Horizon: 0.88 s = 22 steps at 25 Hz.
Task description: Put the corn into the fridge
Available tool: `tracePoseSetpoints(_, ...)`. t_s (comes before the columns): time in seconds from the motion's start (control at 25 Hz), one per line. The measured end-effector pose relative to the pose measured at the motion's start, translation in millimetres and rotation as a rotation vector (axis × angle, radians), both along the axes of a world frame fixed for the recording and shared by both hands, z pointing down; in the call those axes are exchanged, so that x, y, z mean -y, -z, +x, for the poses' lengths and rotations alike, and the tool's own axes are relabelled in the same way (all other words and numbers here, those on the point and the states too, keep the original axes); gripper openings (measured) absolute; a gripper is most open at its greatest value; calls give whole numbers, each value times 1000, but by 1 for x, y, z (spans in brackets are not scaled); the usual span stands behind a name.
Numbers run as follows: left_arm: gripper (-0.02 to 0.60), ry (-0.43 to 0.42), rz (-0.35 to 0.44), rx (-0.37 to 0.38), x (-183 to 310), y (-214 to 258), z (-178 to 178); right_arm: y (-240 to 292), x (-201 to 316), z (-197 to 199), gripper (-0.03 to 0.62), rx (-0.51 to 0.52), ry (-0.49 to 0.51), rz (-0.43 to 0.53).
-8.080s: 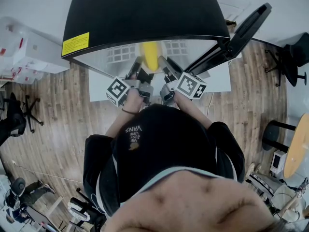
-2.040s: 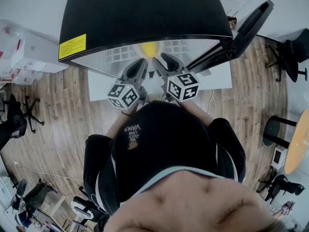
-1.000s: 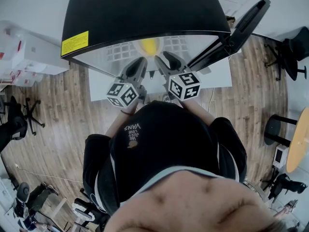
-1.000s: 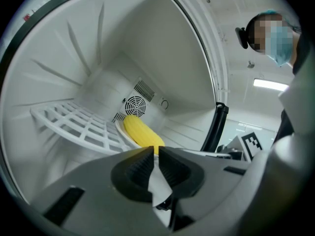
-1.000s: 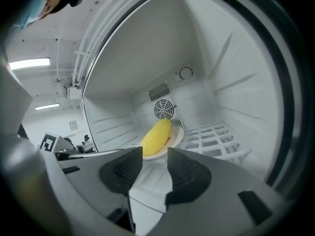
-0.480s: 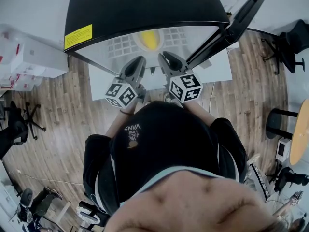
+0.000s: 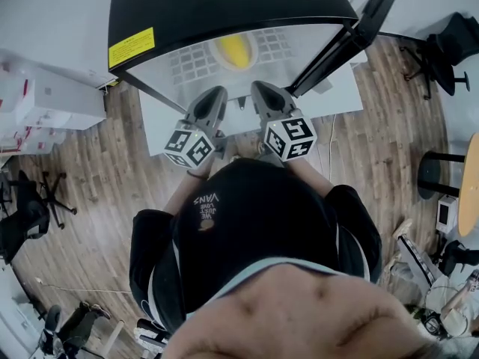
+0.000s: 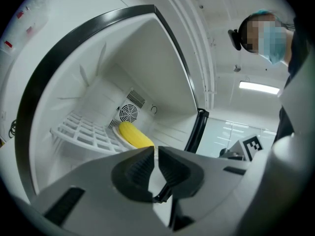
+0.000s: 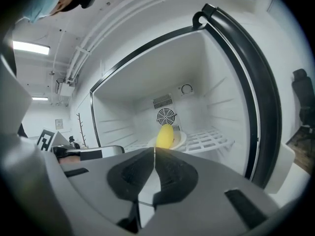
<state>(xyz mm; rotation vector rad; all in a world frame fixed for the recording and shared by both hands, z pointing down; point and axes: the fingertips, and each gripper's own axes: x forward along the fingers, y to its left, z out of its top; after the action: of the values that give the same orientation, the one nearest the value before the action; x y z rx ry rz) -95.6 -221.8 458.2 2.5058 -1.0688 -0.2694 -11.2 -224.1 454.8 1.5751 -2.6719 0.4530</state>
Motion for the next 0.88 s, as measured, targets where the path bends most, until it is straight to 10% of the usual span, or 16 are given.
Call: tracePoseSetpoints(0.88,35,-15,13,6,-25,-3,-3,2,-32,5,14,-23,-46,27)
